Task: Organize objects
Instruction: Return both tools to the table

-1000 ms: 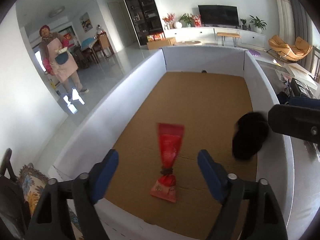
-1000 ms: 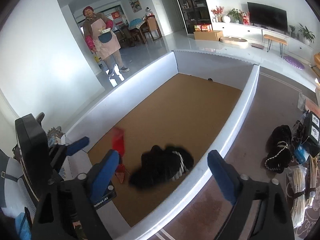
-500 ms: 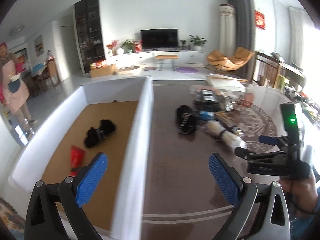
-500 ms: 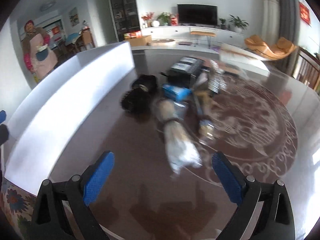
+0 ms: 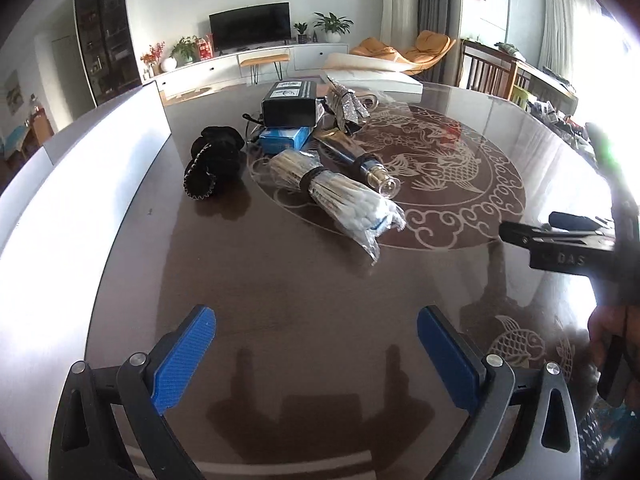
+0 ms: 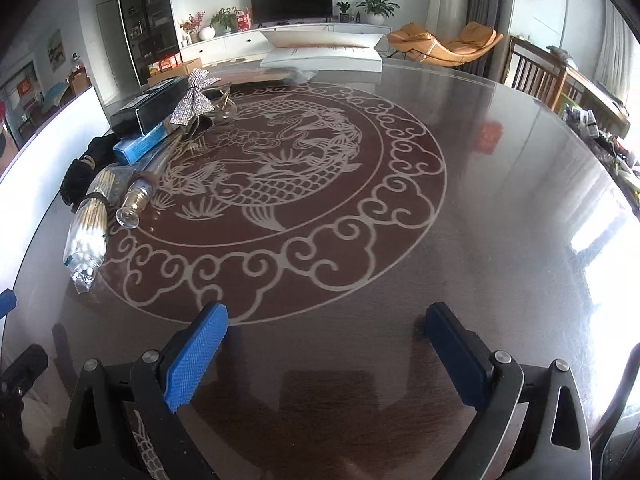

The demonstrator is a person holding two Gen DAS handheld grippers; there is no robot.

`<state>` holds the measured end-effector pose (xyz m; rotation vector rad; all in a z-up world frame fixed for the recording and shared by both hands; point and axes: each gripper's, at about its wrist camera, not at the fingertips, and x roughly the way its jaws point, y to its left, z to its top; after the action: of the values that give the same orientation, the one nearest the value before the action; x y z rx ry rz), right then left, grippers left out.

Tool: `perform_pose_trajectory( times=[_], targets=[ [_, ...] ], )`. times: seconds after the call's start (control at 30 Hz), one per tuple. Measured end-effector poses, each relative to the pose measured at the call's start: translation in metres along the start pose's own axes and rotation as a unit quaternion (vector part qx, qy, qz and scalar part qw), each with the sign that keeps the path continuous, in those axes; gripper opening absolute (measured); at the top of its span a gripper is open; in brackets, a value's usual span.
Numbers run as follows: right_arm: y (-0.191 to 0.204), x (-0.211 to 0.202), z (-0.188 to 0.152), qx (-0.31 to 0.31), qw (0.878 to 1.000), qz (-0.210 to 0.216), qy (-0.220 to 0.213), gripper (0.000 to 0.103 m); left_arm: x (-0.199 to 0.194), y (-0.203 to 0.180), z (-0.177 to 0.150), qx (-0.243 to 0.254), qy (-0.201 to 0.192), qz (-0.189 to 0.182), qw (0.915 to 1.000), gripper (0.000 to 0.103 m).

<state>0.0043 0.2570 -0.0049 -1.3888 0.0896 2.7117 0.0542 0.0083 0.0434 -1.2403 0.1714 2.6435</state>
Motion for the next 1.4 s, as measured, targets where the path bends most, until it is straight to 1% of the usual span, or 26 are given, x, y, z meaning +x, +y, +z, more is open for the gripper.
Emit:
perform_pose_trajectory(
  times=[0.1, 0.2, 0.27, 0.33, 0.37, 0.4, 1.4],
  targets=[
    [0.001, 0.002, 0.001, -0.001, 1.0, 0.002, 0.0, 0.103, 0.02, 0.007, 0.006, -0.011, 0.003, -0.005, 0.9999, 0.103],
    [0.004, 0.005, 0.0, -0.007, 1.0, -0.006, 0.003, 0.103, 0.037, 0.014, 0.014, -0.013, 0.021, -0.012, 0.9996, 0.103],
    [0.005, 0.005, 0.0, -0.008, 1.0, -0.006, 0.003, 0.103, 0.042, 0.016, 0.017, -0.017, 0.03, -0.02, 0.9992, 0.103],
    [0.005, 0.005, 0.0, -0.008, 1.0, -0.006, 0.004, 0.103, 0.044, 0.013, 0.018, -0.008, 0.036, -0.01, 0.9993, 0.103],
    [0.005, 0.005, 0.0, -0.008, 1.0, -0.006, 0.003, 0.103, 0.045, 0.01, 0.018, 0.001, 0.04, -0.003, 0.9992, 0.103],
    [0.006, 0.005, 0.001, -0.008, 1.0, -0.006, 0.003, 0.103, 0.045, 0.009, 0.018, 0.003, 0.039, -0.006, 0.9992, 0.103],
    [0.006, 0.005, 0.0, -0.008, 1.0, -0.006, 0.003, 0.103, 0.046, 0.01, 0.018, 0.001, 0.038, -0.007, 0.9992, 0.103]
  ],
)
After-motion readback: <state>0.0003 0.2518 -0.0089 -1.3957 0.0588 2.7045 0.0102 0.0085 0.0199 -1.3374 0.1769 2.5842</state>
